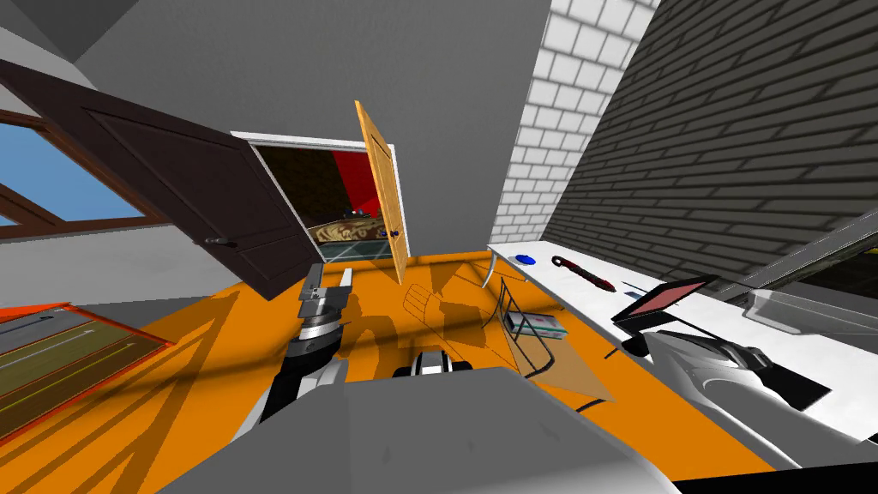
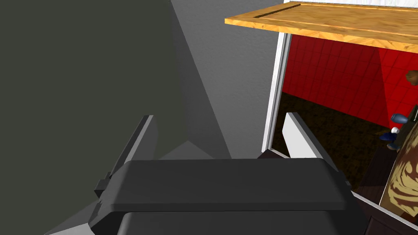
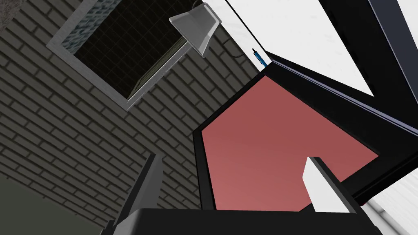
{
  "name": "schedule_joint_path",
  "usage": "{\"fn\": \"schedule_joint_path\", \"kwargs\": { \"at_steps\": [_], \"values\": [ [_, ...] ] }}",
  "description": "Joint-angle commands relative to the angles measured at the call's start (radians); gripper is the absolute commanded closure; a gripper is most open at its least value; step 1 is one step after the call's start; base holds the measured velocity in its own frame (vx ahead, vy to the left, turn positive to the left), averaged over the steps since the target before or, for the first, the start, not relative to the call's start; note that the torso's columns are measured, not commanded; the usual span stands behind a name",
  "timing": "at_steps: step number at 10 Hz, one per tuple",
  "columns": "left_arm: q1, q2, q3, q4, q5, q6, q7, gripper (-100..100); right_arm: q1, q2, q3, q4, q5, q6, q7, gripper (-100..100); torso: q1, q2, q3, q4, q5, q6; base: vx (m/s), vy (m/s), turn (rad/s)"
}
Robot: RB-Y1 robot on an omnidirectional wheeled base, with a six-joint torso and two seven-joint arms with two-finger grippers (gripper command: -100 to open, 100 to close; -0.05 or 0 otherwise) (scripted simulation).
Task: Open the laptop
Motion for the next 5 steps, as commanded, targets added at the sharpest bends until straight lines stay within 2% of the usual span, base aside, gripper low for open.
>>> {"fn": "schedule_joint_path", "kwargs": {
  "at_steps": [1, 3, 4, 5],
  "values": [
    [0.0, 0.0, 0.0, 0.0, 0.0, 0.0, 0.0, 0, 0.001, -0.026, 0.001, 0.025, -0.027, 0.042, 0.012, -100, -0.003, 0.004, 0.002, 0.001, -0.001, 0.002, 0.059, 0.004, 0.165],
    [0.0, 0.0, 0.0, 0.0, 0.0, 0.0, 0.0, 0, -0.032, -0.039, 0.012, 0.087, -0.034, 0.055, 0.012, -100, -0.003, 0.004, 0.003, 0.001, -0.001, -0.001, 0.072, 0.014, 0.269],
    [0.0, 0.0, 0.0, 0.0, 0.0, 0.0, 0.0, 0, -0.032, -0.039, 0.012, 0.087, -0.034, 0.055, 0.012, -100, -0.001, 0.002, 0.002, 0.001, -0.001, 0.0, 0.059, 0.01, 0.057],
    [0.0, 0.0, 0.0, 0.0, 0.0, 0.0, 0.0, 0, -0.045, -0.043, 0.016, 0.111, -0.037, 0.059, 0.012, -100, -0.002, 0.003, 0.002, 0.001, -0.001, 0.001, 0.049, 0.008, 0.097]
  ]
}}
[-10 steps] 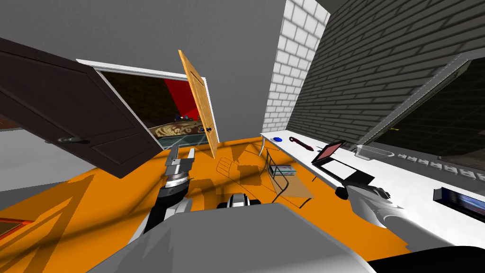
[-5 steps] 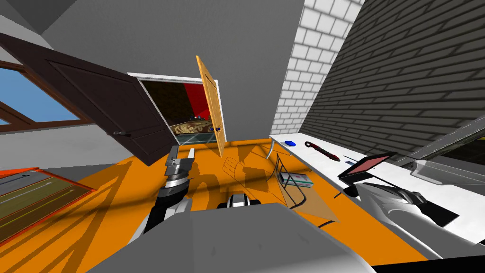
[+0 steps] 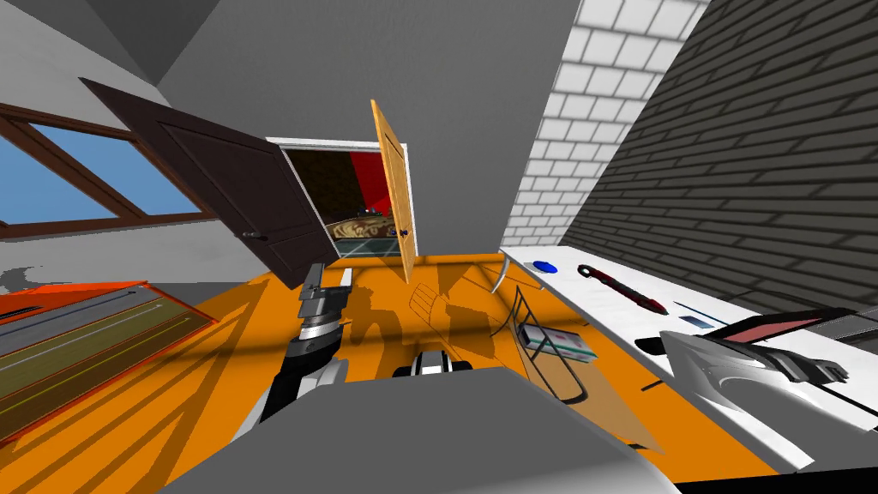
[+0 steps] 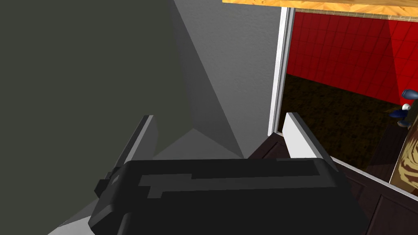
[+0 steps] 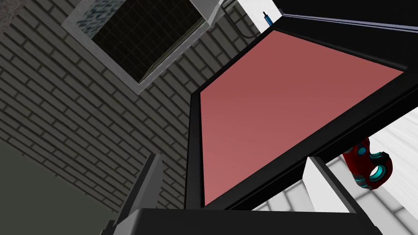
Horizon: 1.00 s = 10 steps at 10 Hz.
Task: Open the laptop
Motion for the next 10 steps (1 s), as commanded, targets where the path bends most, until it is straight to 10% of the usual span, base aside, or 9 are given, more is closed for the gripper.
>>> {"fn": "schedule_joint_path", "kwargs": {
  "at_steps": [1, 4, 5, 10],
  "values": [
    [0.0, 0.0, 0.0, 0.0, 0.0, 0.0, 0.0, 0, -0.036, -0.004, 0.012, 0.063, 0.002, 0.0, -0.007, -100, 0.0, 0.0, 0.0, 0.0, 0.0, -0.001, 0.046, 0.006, 0.181],
    [0.0, 0.0, 0.0, 0.0, 0.0, 0.0, 0.0, 0, -0.048, -0.005, 0.015, 0.08, 0.003, -0.007, -0.006, -100, 0.0, 0.001, 0.001, 0.0, 0.0, -0.001, 0.019, 0.002, 0.048],
    [0.0, 0.0, 0.0, 0.0, 0.0, 0.0, 0.0, 0, -0.048, -0.005, 0.015, 0.079, 0.003, -0.007, -0.006, 100, 0.0, 0.001, 0.001, 0.0, 0.0, -0.001, 0.0, 0.0, 0.0],
    [0.0, 0.0, 0.0, 0.0, 0.0, 0.0, 0.0, 0, -0.091, 0.031, -0.023, 0.041, 0.045, 0.037, -0.142, 100, -0.001, -0.001, 0.0, 0.0, 0.0, -0.002, -0.098, -0.017, -0.014]
  ]
}}
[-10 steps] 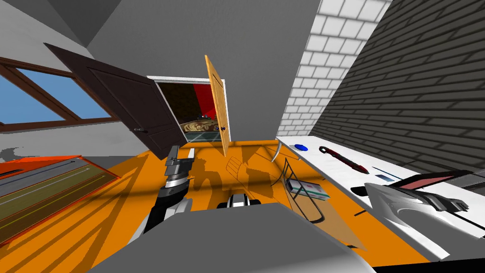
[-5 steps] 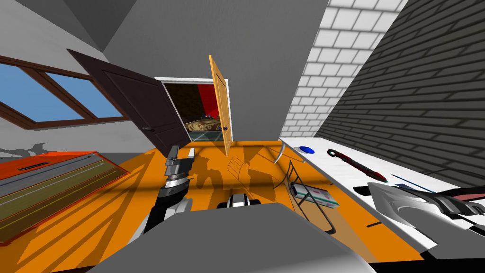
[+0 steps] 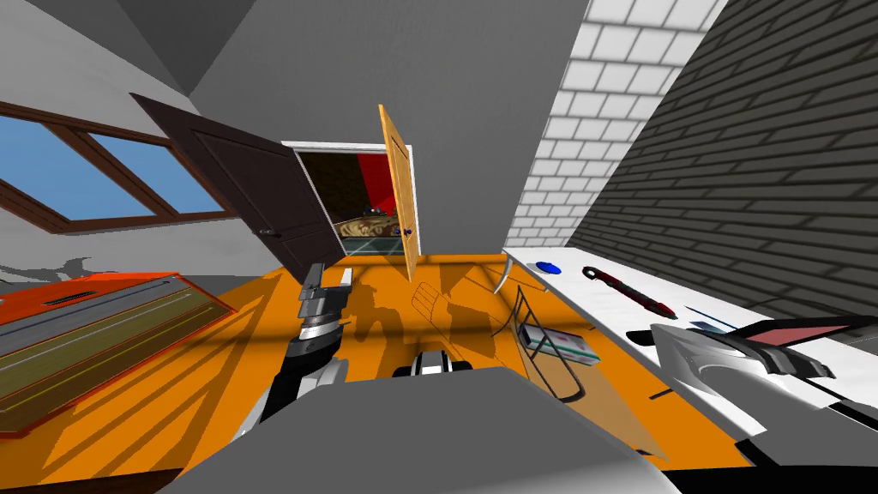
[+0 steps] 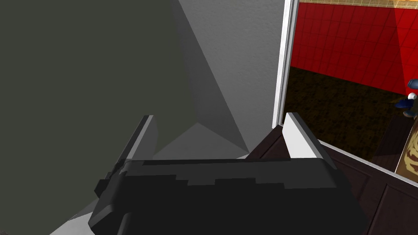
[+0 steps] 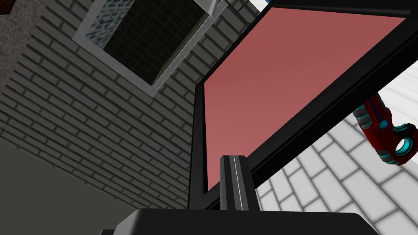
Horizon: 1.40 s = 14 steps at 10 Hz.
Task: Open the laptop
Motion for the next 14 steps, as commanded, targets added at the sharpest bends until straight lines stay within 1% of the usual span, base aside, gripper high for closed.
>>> {"fn": "schedule_joint_path", "kwargs": {
  "at_steps": [1, 2, 6, 7, 8, 9, 10, 11, 12, 13, 14],
  "values": [
    [0.0, 0.0, 0.0, 0.0, 0.0, 0.0, 0.0, 0, -0.017, 0.018, -0.021, -0.025, 0.021, 0.024, -0.074, 100, 0.001, 0.0, 0.0, 0.0, 0.0, 0.0, -0.112, -0.007, -0.016],
    [0.0, 0.0, 0.0, 0.0, 0.0, 0.0, 0.0, 0, -0.017, 0.018, -0.021, -0.025, 0.021, 0.024, -0.074, 100, 0.002, 0.0, 0.0, 0.0, 0.001, 0.0, -0.076, -0.012, -0.007],
    [0.0, 0.0, 0.0, 0.0, 0.0, 0.0, 0.0, 0, -0.052, 0.048, -0.052, -0.056, 0.054, 0.059, -0.183, 100, 0.001, 0.001, 0.001, 0.0, 0.0, 0.0, -0.091, -0.023, -0.013],
    [0.0, 0.0, 0.0, 0.0, 0.0, 0.0, 0.0, 0, -0.048, 0.042, -0.048, -0.054, 0.045, 0.056, -0.157, 100, 0.001, 0.002, 0.001, 0.001, 0.0, 0.0, -0.052, -0.008, -0.001],
    [0.0, 0.0, 0.0, 0.0, 0.0, 0.0, 0.0, 0, -0.042, 0.027, -0.041, -0.088, 0.07, 0.045, -0.159, -100, 0.002, -0.002, -0.001, 0.0, 0.0, 0.0, -0.117, -0.049, 0.088],
    [0.0, 0.0, 0.0, 0.0, 0.0, 0.0, 0.0, 0, -0.039, 0.02, -0.037, -0.104, 0.081, 0.039, -0.158, -100, -0.001, 0.001, 0.0, 0.0, 0.0, -0.001, -0.142, -0.08, 0.097],
    [0.0, 0.0, 0.0, 0.0, 0.0, 0.0, 0.0, 0, -0.039, 0.02, -0.037, -0.104, 0.081, 0.039, -0.158, -100, -0.002, 0.002, 0.001, 0.001, -0.001, 0.0, -0.095, -0.064, 0.032],
    [0.0, 0.0, 0.0, 0.0, 0.0, 0.0, 0.0, 0, -0.035, 0.012, -0.033, -0.122, 0.094, 0.033, -0.157, -100, -0.001, 0.0, 0.0, 0.0, 0.0, 0.002, -0.087, -0.049, 0.026],
    [0.0, 0.0, 0.0, 0.0, 0.0, 0.0, 0.0, 0, -0.025, -0.007, -0.024, -0.163, 0.125, 0.016, -0.152, -100, 0.001, -0.001, 0.0, 0.0, 0.001, 0.001, -0.17, -0.062, 0.102],
    [0.0, 0.0, 0.0, 0.0, 0.0, 0.0, 0.0, 0, -0.025, -0.007, -0.024, -0.163, 0.125, 0.016, -0.152, -100, 0.001, 0.003, 0.002, 0.001, 0.001, 0.0, -0.178, -0.089, 0.076],
    [0.0, 0.0, 0.0, 0.0, 0.0, 0.0, 0.0, 0, -0.02, -0.017, -0.019, -0.186, 0.142, 0.007, -0.15, -100, -0.001, 0.003, 0.002, 0.001, 0.001, 0.001, -0.153, -0.093, 0.06]
  ]
}}
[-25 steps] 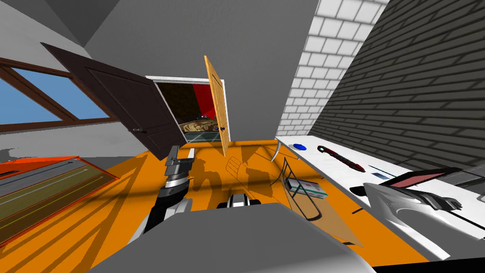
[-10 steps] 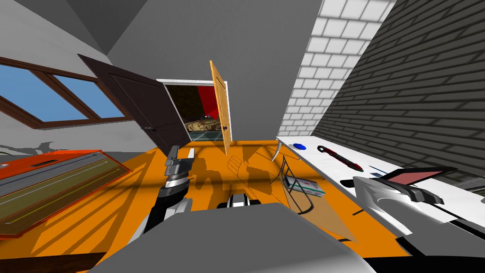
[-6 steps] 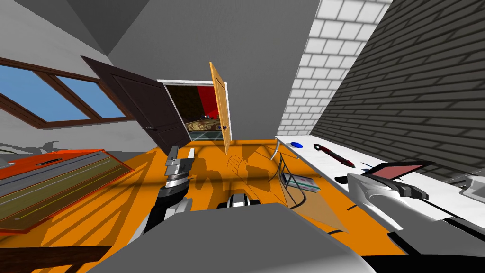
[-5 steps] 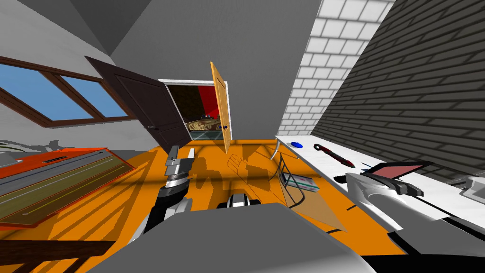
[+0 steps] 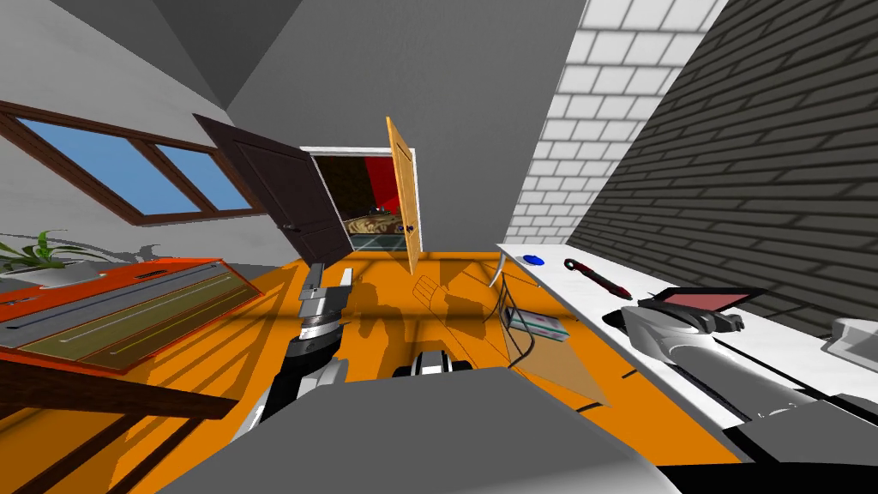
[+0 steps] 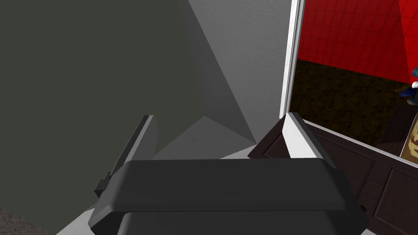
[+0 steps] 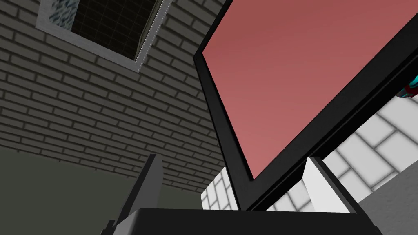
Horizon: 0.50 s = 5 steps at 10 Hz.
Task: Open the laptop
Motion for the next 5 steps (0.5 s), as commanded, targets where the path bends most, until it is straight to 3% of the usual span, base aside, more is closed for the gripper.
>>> {"fn": "schedule_joint_path", "kwargs": {
  "at_steps": [1, 3, 5],
  "values": [
    [0.0, 0.0, 0.0, 0.0, 0.0, 0.0, 0.0, 0, 0.016, -0.023, 0.011, -0.052, 0.044, -0.024, -0.001, -100, 0.0, -0.002, -0.001, -0.001, 0.0, 0.001, -0.174, -0.076, 0.076],
    [0.0, 0.0, 0.0, 0.0, 0.0, 0.0, 0.0, 0, 0.022, -0.034, 0.017, -0.077, 0.063, -0.035, 0.002, -100, 0.002, -0.002, -0.001, -0.001, 0.001, 0.0, -0.152, -0.071, 0.065],
    [0.0, 0.0, 0.0, 0.0, 0.0, 0.0, 0.0, 0, 0.028, -0.045, 0.022, -0.102, 0.083, -0.046, 0.005, -100, 0.003, -0.008, -0.005, -0.003, 0.0, -0.001, -0.06, -0.032, 0.02]
  ]
}}
